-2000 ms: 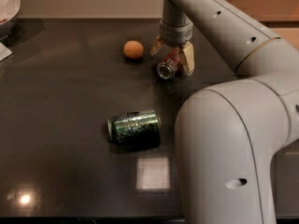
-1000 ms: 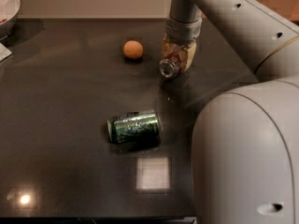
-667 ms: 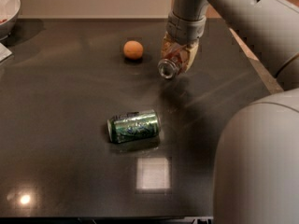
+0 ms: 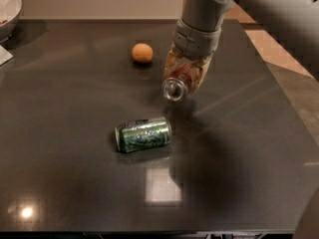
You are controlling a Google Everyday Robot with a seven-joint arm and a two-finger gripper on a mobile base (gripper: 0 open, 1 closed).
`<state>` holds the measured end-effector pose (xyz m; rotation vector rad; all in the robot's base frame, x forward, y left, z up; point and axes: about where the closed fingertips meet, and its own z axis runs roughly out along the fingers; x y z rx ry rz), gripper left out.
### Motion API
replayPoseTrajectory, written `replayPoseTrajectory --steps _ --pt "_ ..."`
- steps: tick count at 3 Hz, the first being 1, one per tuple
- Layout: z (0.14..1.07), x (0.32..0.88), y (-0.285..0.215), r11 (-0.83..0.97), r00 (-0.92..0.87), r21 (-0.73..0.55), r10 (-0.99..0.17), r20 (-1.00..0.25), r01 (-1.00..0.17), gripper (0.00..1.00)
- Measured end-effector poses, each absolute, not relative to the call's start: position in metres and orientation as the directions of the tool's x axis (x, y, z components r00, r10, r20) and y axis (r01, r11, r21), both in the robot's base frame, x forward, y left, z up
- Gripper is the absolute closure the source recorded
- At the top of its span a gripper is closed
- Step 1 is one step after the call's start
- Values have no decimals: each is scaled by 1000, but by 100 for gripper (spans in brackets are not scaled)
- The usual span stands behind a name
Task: Move coke can near green can
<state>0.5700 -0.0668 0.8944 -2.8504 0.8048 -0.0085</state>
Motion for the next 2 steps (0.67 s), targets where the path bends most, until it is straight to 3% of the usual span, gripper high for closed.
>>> replayPoseTrajectory --steps 2 --pt "882 540 -48 -860 875 -164 -477 -80 -483 100"
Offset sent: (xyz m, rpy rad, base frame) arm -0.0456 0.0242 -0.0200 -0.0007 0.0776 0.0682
